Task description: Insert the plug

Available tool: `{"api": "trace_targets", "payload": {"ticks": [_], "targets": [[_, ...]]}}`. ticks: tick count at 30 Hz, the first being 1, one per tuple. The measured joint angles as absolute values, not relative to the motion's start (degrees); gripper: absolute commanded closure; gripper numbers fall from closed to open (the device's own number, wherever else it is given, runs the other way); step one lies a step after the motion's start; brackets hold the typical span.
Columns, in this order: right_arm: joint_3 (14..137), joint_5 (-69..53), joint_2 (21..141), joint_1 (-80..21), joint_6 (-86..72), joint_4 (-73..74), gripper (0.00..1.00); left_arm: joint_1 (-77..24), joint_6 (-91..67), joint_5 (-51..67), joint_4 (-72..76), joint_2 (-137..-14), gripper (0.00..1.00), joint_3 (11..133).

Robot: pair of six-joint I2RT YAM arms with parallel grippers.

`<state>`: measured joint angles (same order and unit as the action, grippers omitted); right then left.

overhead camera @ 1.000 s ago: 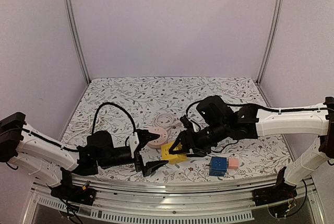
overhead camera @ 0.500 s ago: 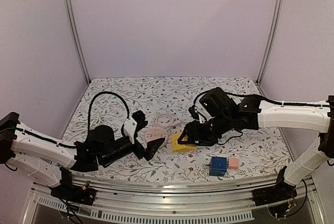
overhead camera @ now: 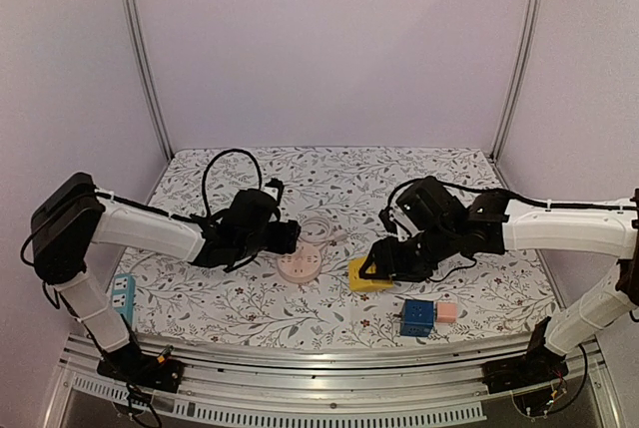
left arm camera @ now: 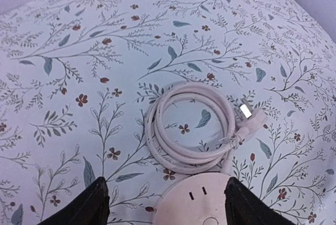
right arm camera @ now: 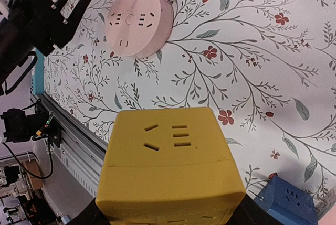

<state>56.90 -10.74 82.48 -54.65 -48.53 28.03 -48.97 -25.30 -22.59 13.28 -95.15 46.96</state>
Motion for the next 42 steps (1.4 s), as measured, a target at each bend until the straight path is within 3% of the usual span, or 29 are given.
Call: {"api": "trace_targets", "payload": {"ticks": [12,21,42], "targets": [[52.2,-10.6,76.9,-54.7,-48.6,27.8,0.74,-43.4,-27.5,-9.0,11.0,-107.1,0.33,52.7],[51.4,-10.9,76.7,-54.7,-48.6,27.6,0.74,-43.4,-27.5,-4.5,10.4,-110.4,0.54,56.6],[51.4,-11.0,76.7,-54.7,-48.5,28.1,0.72,-49.3,-33.0,-5.9,18.9,-105.4,0.57,46.1]]}}
